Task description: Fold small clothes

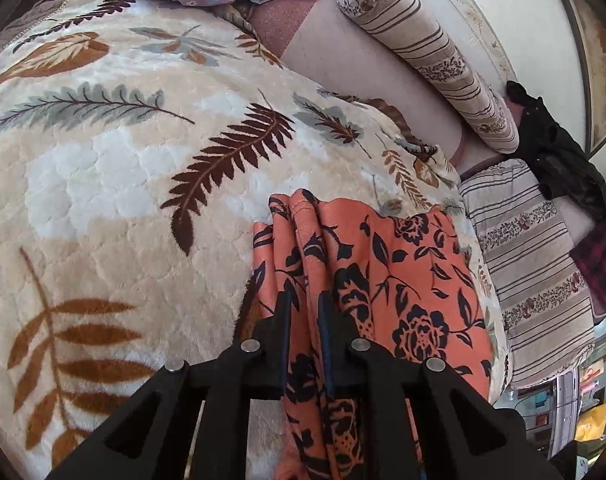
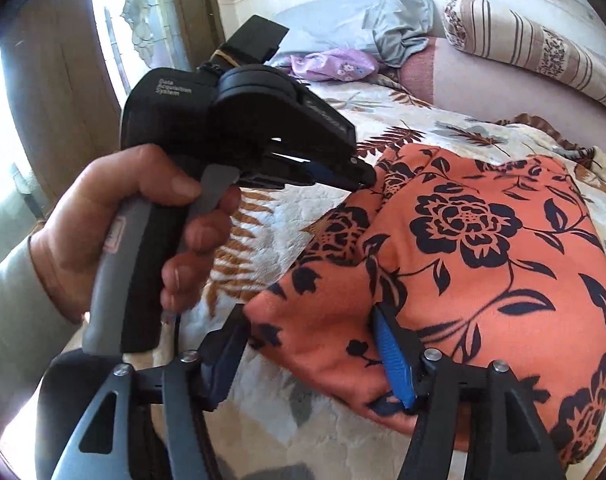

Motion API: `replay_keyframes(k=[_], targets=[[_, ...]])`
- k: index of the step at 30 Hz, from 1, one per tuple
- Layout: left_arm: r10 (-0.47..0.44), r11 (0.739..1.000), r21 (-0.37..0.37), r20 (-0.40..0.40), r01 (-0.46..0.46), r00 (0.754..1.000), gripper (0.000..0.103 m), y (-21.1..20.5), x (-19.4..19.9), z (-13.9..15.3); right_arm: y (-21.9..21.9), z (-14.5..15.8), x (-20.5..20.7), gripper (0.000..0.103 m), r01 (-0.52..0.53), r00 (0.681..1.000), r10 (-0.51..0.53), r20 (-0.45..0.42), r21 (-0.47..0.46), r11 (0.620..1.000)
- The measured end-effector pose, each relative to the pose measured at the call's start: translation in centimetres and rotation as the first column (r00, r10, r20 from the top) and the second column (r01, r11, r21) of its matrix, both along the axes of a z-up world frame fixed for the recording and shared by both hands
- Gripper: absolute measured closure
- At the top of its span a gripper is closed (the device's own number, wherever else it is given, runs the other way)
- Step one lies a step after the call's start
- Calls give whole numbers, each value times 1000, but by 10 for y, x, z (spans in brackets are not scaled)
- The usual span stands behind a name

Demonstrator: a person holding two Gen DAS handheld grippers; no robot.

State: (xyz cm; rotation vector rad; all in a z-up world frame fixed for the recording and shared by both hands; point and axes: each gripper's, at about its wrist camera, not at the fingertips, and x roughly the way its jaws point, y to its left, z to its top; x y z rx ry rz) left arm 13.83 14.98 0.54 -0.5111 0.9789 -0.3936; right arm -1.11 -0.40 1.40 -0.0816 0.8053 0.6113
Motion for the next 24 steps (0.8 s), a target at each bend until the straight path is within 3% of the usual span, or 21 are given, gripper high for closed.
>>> replay_keyframes(k=[3,5,7,9,12,21,23,24], targets=[[-17,999,-41,35,18,999,85,-1,-22,19,-26,10,-14,37,35,999,-34,-13,72,997],[-38,998,-39,55,40,998,63,-11,-35,28,-46,16,-25,37,69,998,-69,-10,101,992],[-68,998,-14,51,69,996,52,-25,-40,29,-67,21,-31,37,111,994,-110,-11,128,986],[-64,997,37,17,63,998,52,-37,-36,21,-87,24,-36,37,154,988,-153,-19,150,977],[-28,999,41,-68,30,997,54,-41,-28,4,-112,27,-35,37,212,977,-209,-33,176,961],[0,993,118,-124,15,992,55,-50,-14,2,-164,29,-31,37,321,947,-307,-94,257,912],[-7,987,159,-129,28,992,70,-55,-10,0,-169,29,-30,37,326,945,-312,-97,263,908],[-5,985,170,-133,28,991,72,-56,-9,-2,-171,29,-29,37,331,944,-316,-100,265,906]])
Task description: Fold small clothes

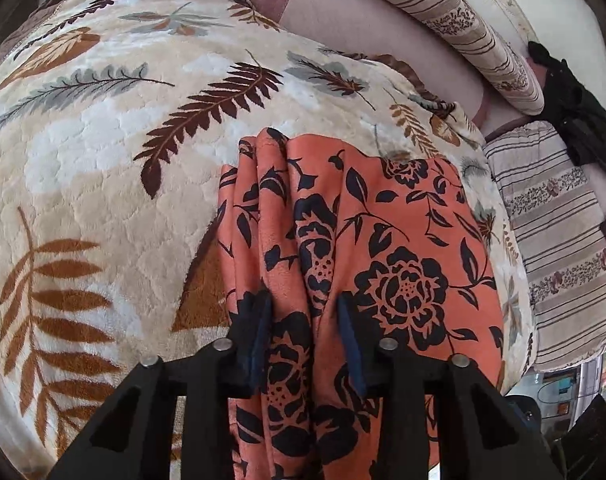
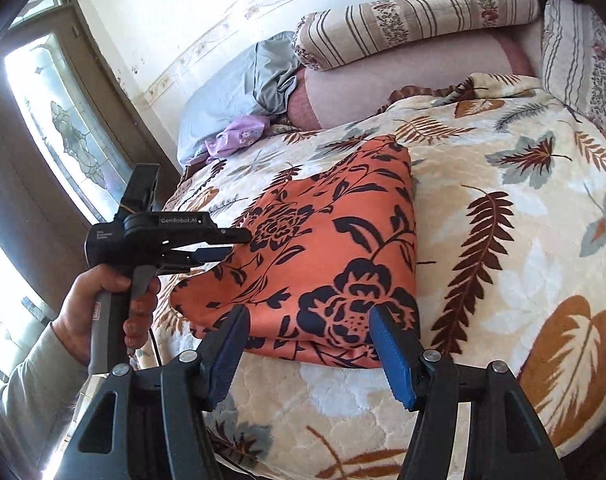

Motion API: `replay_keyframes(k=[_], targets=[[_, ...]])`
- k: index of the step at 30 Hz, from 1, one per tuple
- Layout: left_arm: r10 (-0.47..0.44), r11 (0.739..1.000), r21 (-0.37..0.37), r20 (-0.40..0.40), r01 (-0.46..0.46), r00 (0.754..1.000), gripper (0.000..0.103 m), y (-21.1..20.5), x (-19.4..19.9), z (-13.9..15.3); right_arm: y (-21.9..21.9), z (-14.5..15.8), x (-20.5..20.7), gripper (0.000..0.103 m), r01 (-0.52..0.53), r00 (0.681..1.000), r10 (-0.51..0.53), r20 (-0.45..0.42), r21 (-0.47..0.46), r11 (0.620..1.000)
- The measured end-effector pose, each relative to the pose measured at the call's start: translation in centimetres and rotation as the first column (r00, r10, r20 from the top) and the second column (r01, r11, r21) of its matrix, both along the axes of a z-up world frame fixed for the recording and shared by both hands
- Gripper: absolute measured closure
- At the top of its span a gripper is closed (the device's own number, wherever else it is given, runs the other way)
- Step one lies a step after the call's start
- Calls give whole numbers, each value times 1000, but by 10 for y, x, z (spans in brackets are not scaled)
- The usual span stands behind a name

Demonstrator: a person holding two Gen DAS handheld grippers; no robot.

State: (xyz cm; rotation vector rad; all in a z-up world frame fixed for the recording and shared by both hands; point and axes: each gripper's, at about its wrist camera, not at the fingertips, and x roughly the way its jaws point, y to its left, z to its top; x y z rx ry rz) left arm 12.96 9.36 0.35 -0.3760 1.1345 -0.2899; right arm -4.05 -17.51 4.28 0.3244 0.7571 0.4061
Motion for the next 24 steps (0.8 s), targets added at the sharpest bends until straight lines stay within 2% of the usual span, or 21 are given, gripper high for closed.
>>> replay_keyframes(k=[2,4,7,9,12,15,17,19,22,24], targets=[[6,1000,3,-1,-6,1000,85,0,1,-1,-5,-2,2,37,11,1000,-11,-6,9,1000],[12,1000,8,32,-12,999,91,1,-2,5,-9,-4,5,37,24,1000,-24,-11,16,1000],[45,997,55,142,-53,989,101,2,-17,29,-18,-5,8,37,49,999,-49,-20,25,998],[79,993,69,201,-95,976,101,10,-29,41,-24,-5,9,37,68,997,-67,-24,28,997],[76,994,71,139,-87,987,101,17,-25,17,-29,-5,13,37,83,996,-82,-33,40,996],[85,995,-71,123,-76,989,101,26,-31,13,-31,-5,15,37,90,995,-88,-37,46,995],[95,992,-99,175,-78,980,101,29,-35,28,-32,-6,16,37,96,995,-95,-41,41,994],[102,990,-122,219,-77,970,96,32,-37,46,-32,-8,17,37,100,994,-98,-50,42,994],[102,982,-179,226,-61,969,62,29,-31,62,-31,-11,18,37,101,993,-99,-57,42,994],[58,984,-175,211,-20,976,60,17,-24,60,-30,-10,18,37,96,994,-94,-55,43,994]])
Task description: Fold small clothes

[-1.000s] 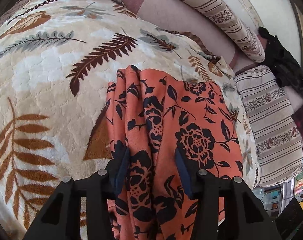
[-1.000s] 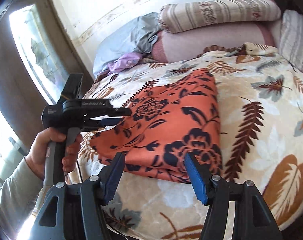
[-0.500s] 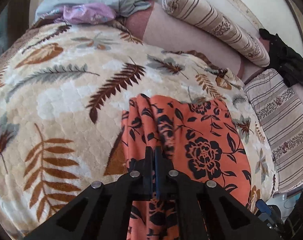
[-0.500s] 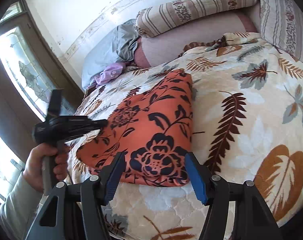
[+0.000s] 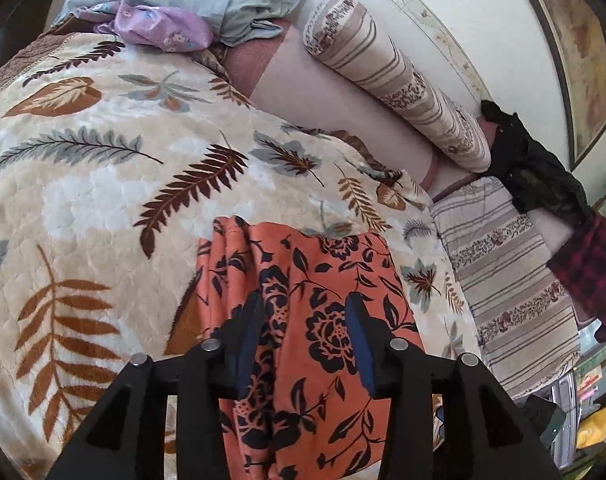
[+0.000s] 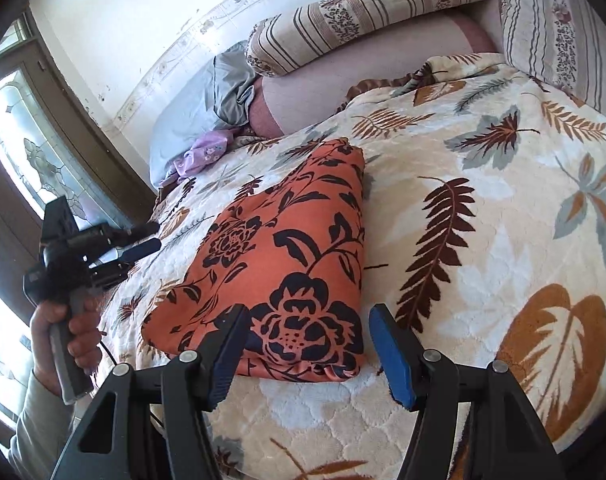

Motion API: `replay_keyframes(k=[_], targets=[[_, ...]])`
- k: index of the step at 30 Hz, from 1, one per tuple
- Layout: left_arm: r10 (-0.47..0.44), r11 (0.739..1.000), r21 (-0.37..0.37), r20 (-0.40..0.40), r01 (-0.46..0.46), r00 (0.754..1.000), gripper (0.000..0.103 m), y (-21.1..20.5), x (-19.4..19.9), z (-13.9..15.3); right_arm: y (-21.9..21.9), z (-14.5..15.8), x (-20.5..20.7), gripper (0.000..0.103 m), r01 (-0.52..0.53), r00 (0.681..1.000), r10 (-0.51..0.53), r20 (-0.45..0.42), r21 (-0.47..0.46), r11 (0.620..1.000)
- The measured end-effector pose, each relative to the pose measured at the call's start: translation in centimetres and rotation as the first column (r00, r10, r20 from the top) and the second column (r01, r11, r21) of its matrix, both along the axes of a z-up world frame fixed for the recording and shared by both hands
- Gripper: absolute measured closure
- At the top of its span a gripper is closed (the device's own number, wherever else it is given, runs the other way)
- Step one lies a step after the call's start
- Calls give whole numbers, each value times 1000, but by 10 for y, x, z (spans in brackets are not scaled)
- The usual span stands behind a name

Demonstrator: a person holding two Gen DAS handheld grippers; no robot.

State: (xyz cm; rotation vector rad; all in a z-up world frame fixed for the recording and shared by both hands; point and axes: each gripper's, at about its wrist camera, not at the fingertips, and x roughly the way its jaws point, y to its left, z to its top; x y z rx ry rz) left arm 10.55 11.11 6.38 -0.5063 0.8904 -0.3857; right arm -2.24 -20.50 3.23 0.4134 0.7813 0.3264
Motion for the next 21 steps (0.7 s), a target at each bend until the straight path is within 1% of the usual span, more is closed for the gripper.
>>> replay_keyframes(k=[2,4,7,9,10,11,12,13,15,16,17,18,19,21], targets=[[-32,999,22,-50,33,998,60,-14,7,-11,1,2,-1,37,-5,1000,5,7,-1,1000],[-32,998,41,-122,37,992,61,-24,14,-28,-1,3,-2,37,-4,1000,4,11,-1,1000],[-29,997,66,-188,42,982,61,-31,18,-48,-6,3,-4,37,9,1000,-9,12,7,1000],[-40,996,72,-201,55,979,72,-34,19,-54,-9,3,-3,37,17,1000,-17,10,15,1000],[-44,995,75,-210,61,977,86,-34,20,-56,-11,2,-3,37,20,1000,-20,9,19,1000],[-49,994,80,-213,68,976,94,-34,21,-57,-11,2,-3,37,22,1000,-22,8,20,1000],[-46,994,89,-203,65,978,95,-33,20,-55,-12,2,-3,37,23,1000,-23,8,20,1000],[-30,993,106,-175,49,984,96,-31,17,-48,-12,2,-3,37,22,1000,-22,8,19,1000],[8,993,121,-76,2,997,96,-26,6,-23,-12,5,-4,37,24,1000,-25,16,14,1000],[18,992,129,-28,-15,999,96,-23,-1,-11,-14,6,-5,37,28,999,-28,21,13,1000],[13,990,140,4,-13,1000,96,-21,-6,-3,-15,7,-5,37,31,999,-32,24,13,999],[-1,988,156,0,1,1000,96,-21,-5,-6,-17,8,-5,37,36,999,-36,25,16,999],[-5,984,179,-34,11,999,96,-21,-1,-17,-18,9,-4,37,41,999,-41,25,23,999],[6,976,216,-134,24,991,96,-19,11,-56,-20,9,1,37,42,999,-43,9,54,998]])
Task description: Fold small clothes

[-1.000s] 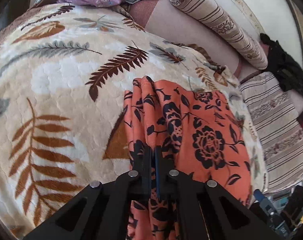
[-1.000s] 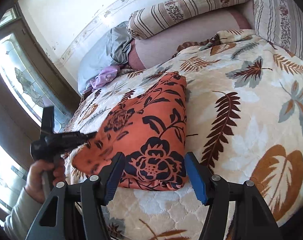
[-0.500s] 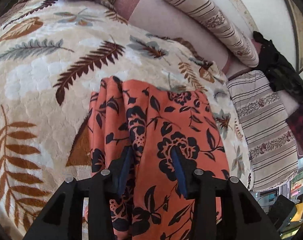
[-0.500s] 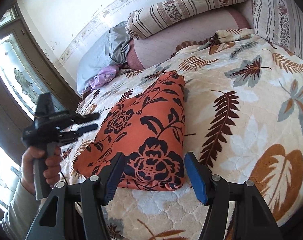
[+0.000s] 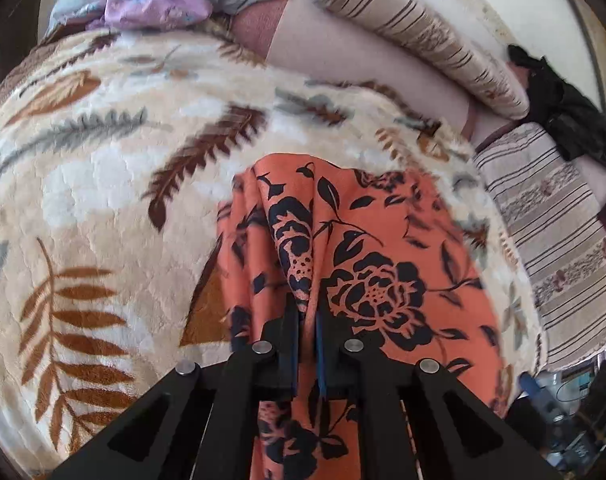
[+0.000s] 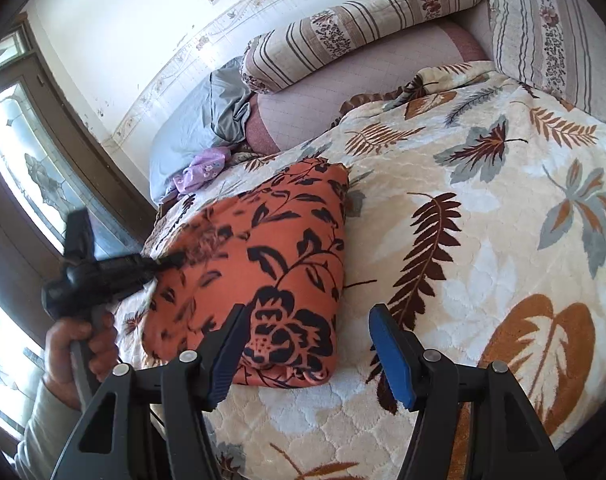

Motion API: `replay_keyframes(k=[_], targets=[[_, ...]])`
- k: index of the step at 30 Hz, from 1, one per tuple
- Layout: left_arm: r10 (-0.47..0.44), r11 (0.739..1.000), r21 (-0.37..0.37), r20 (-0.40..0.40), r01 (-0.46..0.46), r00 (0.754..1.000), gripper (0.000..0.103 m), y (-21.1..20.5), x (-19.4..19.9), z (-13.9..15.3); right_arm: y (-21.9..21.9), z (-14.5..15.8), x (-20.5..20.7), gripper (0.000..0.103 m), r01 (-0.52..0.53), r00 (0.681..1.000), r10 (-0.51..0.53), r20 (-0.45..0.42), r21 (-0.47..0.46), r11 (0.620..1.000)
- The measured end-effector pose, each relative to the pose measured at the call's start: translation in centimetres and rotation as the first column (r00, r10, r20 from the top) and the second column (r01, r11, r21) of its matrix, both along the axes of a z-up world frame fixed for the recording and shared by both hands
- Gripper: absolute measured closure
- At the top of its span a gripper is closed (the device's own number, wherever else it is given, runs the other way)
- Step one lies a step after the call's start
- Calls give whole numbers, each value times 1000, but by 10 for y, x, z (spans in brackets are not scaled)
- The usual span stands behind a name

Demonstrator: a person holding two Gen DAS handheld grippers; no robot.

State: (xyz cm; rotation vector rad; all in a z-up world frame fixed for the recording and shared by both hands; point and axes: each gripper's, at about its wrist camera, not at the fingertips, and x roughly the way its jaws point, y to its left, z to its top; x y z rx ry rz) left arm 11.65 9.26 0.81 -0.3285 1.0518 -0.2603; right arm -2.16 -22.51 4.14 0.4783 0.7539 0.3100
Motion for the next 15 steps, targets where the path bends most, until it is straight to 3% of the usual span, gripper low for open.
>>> replay_keyframes(k=[1,3,6,9,14,15], targets=[[21,999,-33,-19,-21,1000,95,6,0,-15,0,2,2,37,-3,1000,3,-4,8,1000],[39,996,-83,9,-38,999,95,14,-6,-17,2,12,5,37,-20,1000,20,17,8,1000],[17,1000,-21,34,-16,999,95,9,-8,-11,7,30,15,37,-52,998,51,47,11,999],[20,999,-31,27,-19,999,95,11,-7,-11,21,46,33,37,-107,992,105,68,27,994],[18,1000,-21,32,-17,999,95,12,-9,-10,35,60,59,36,-181,983,171,67,176,968],[16,1000,-20,32,-15,999,95,12,-9,-10,38,60,64,30,-205,979,195,62,234,951]])
